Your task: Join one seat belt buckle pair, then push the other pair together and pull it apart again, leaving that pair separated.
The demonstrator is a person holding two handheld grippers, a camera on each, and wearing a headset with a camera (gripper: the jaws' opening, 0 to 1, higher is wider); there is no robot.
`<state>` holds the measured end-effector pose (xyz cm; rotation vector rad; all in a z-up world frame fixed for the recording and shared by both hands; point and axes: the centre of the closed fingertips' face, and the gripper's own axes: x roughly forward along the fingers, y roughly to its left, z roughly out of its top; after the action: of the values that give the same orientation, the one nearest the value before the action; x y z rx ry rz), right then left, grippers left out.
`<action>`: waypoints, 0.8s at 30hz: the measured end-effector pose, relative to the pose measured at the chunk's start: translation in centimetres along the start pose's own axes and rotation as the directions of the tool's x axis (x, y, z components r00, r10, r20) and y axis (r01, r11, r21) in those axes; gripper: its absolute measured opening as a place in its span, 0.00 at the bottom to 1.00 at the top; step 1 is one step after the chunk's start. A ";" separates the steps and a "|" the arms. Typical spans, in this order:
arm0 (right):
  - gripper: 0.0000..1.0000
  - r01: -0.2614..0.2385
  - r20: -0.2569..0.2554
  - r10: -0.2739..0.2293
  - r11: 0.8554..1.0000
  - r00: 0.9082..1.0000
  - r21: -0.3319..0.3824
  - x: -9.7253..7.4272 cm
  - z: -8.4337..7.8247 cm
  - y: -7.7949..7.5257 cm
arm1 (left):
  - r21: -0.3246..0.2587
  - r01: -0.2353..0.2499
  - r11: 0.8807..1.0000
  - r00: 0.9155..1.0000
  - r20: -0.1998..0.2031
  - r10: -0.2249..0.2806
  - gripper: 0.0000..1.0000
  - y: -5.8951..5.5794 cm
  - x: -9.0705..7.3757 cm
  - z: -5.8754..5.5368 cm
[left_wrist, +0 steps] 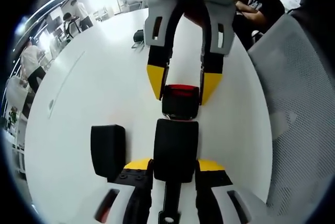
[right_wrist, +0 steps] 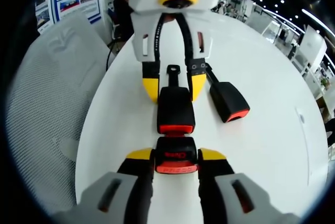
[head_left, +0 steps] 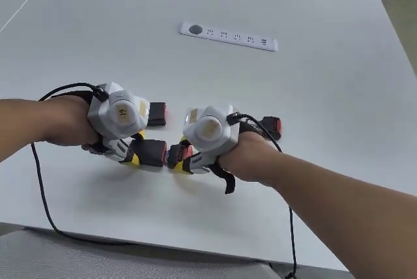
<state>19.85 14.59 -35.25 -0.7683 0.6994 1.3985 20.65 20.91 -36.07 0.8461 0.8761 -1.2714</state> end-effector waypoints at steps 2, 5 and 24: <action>0.32 0.010 0.019 -0.010 1.000 1.000 0.006 -0.6 0.3 -0.3 | -0.006 -0.008 1.000 1.000 0.022 0.008 0.32 0.0 -0.7 0.6; 0.33 0.030 0.041 -0.030 0.999 0.999 0.015 -1.6 0.5 -1.0 | 0.011 -0.022 1.000 0.999 0.036 0.022 0.32 -0.1 -1.9 1.3; 0.35 0.116 -0.024 -0.115 0.992 0.993 0.045 -7.2 -5.7 -6.2 | -0.003 -0.110 0.994 0.993 0.045 0.110 0.36 4.6 -3.9 2.9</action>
<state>25.74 5.63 -32.39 -0.7762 0.6913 1.2672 25.12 20.45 -31.07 0.8513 0.7835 -1.1895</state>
